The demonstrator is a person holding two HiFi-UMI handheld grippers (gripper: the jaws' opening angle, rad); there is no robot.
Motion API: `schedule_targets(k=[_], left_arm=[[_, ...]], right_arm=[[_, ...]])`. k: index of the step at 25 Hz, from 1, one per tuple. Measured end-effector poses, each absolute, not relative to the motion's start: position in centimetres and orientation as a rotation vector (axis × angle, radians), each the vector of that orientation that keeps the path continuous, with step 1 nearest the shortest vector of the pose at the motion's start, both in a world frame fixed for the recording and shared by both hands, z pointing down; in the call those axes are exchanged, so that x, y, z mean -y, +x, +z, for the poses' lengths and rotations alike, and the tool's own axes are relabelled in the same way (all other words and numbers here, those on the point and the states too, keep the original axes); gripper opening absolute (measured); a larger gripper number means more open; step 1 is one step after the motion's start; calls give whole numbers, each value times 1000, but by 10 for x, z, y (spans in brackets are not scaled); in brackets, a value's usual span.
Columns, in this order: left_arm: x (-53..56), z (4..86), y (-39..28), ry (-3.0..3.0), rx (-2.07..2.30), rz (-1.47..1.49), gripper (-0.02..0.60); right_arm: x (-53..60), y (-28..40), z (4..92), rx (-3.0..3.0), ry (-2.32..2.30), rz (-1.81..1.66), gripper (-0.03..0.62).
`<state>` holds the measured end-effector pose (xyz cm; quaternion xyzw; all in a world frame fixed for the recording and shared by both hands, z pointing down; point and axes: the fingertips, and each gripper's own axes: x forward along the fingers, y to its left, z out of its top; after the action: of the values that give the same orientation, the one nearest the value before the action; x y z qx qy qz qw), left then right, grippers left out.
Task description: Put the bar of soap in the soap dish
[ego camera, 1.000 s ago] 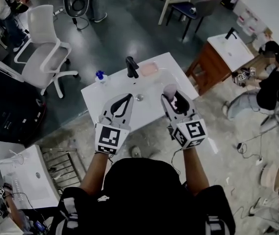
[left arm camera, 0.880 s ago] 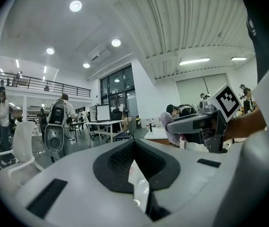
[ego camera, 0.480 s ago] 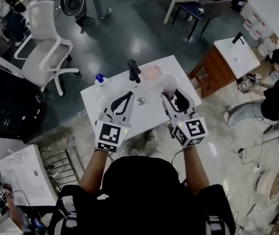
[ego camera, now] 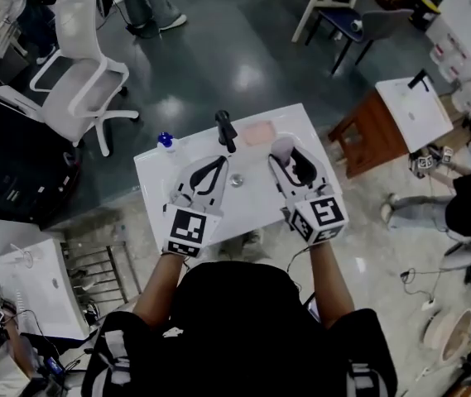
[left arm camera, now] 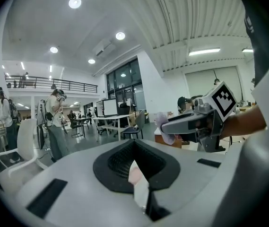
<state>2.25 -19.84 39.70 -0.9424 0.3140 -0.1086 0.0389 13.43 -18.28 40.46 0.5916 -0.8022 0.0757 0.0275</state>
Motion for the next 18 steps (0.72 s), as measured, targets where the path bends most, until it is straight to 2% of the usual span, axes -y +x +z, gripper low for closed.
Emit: schedule_targets(k=[18], left_arm=[[239,443,58,-2908,-1120,-477,21]], right_arm=[[237,147,493,2449,1447,341,212]])
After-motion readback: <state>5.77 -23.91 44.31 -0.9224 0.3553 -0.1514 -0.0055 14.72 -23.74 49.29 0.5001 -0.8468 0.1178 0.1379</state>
